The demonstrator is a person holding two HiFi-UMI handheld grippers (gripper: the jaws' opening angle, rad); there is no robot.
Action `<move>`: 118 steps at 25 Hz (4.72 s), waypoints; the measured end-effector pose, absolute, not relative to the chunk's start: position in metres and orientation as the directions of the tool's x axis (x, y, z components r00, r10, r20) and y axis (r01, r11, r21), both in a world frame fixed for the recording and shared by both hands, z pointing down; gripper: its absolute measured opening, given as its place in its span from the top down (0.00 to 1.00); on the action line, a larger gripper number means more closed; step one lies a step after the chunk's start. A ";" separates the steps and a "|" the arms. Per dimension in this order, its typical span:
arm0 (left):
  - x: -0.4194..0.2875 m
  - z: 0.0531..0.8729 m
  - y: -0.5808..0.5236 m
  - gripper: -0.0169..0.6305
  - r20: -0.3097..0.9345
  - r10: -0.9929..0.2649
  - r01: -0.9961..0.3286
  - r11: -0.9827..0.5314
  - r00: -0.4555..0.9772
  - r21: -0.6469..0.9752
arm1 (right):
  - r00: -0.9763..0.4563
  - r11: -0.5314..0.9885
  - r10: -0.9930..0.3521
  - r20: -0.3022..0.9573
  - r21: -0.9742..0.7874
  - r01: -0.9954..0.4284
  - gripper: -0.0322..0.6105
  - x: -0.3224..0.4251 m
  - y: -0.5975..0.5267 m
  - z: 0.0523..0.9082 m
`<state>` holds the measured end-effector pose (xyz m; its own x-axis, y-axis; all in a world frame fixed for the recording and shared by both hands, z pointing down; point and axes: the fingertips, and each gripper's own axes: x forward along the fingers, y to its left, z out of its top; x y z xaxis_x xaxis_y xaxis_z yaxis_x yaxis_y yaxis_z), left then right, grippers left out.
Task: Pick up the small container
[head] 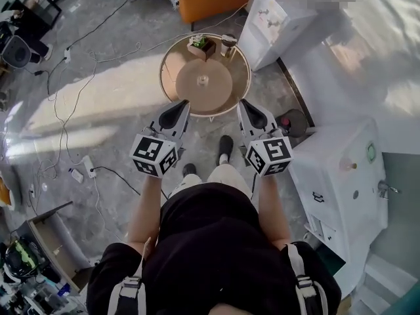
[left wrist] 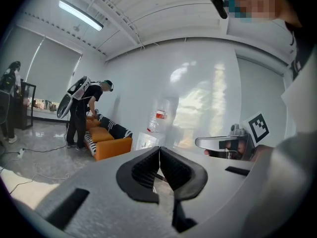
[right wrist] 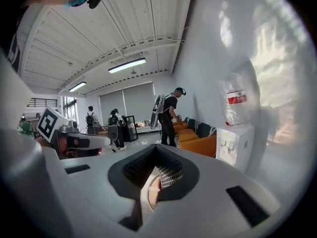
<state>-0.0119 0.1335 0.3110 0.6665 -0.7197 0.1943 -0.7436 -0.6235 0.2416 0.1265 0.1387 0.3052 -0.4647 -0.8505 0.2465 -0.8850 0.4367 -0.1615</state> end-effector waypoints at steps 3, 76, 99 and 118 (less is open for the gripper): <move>0.005 0.298 0.104 0.95 0.183 -0.750 -0.770 -0.598 0.636 0.221 | -0.504 0.479 -0.834 0.223 -0.162 -0.863 0.95 0.141 0.103 0.295; 0.036 0.831 -0.120 0.52 0.547 -0.438 -0.607 -0.776 0.713 0.170 | -0.507 0.447 -0.584 0.634 -0.270 -0.853 0.95 0.104 -0.120 0.664; 0.070 0.914 -0.135 0.45 0.611 -0.464 -0.649 -0.753 0.642 0.110 | -0.516 0.415 -0.560 0.649 -0.319 -0.852 0.95 0.112 -0.118 0.693; 0.068 0.904 -0.144 0.46 0.600 -0.516 -0.696 -0.711 0.611 0.098 | -0.518 0.413 -0.559 0.647 -0.324 -0.851 0.95 0.114 -0.114 0.687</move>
